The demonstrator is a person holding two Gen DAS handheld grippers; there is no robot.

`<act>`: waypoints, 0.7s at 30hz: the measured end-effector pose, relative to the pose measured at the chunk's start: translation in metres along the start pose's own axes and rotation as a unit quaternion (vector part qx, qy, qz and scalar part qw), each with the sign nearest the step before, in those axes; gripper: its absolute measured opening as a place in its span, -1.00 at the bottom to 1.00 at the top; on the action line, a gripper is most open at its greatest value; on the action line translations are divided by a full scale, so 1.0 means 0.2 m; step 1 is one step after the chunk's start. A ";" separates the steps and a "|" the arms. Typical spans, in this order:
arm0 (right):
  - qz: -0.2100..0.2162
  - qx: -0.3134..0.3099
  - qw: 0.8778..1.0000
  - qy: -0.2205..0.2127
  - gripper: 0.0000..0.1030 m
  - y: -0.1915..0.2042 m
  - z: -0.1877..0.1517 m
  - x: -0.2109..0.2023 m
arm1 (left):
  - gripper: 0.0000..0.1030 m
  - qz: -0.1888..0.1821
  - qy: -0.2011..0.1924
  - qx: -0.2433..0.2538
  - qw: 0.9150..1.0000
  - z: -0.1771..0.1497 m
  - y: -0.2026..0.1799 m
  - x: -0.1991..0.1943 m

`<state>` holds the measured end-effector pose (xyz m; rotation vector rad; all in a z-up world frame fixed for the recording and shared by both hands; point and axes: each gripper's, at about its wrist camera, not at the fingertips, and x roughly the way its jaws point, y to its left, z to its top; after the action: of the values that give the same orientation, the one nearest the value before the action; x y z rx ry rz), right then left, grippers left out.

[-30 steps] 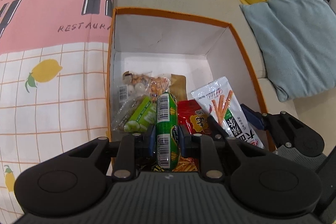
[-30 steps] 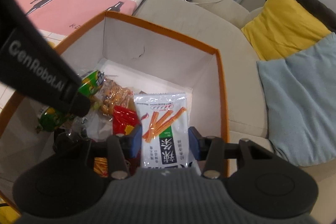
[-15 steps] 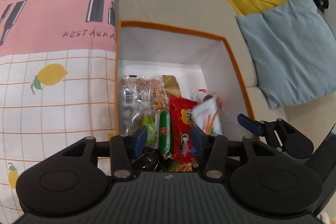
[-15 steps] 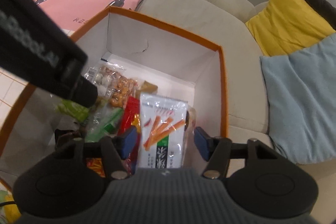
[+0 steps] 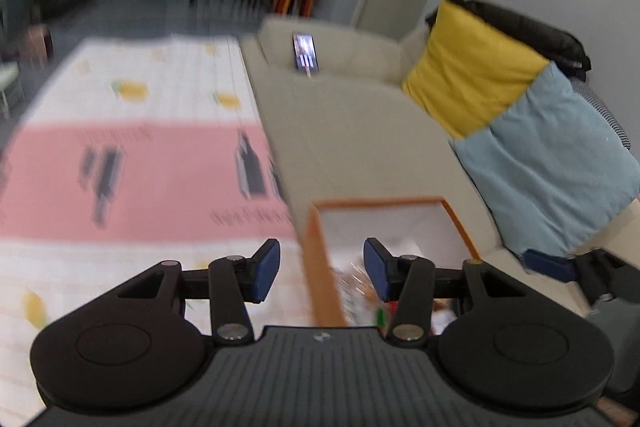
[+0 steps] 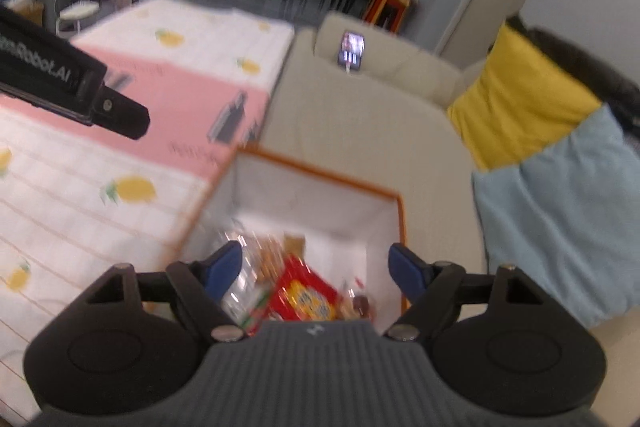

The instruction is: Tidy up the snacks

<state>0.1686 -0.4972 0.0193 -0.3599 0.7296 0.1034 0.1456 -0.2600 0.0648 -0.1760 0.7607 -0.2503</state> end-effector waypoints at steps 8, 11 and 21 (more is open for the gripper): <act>-0.013 0.041 0.995 -0.086 0.58 0.29 0.15 -0.38 | 0.11 0.055 -0.079 0.063 0.993 -0.02 0.25 -0.39; -0.008 0.071 0.991 -0.110 0.67 0.43 0.18 -0.53 | 0.14 0.083 -0.095 0.062 0.990 -0.07 0.36 -0.52; -0.004 0.169 0.981 -0.095 0.81 0.89 0.05 -0.82 | 0.27 0.112 -0.088 0.120 0.983 -0.31 0.56 -0.76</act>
<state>0.0141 -0.3211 0.0855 -0.0276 0.5434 0.0049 0.0150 -0.1133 0.0932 0.1144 0.5638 -0.1097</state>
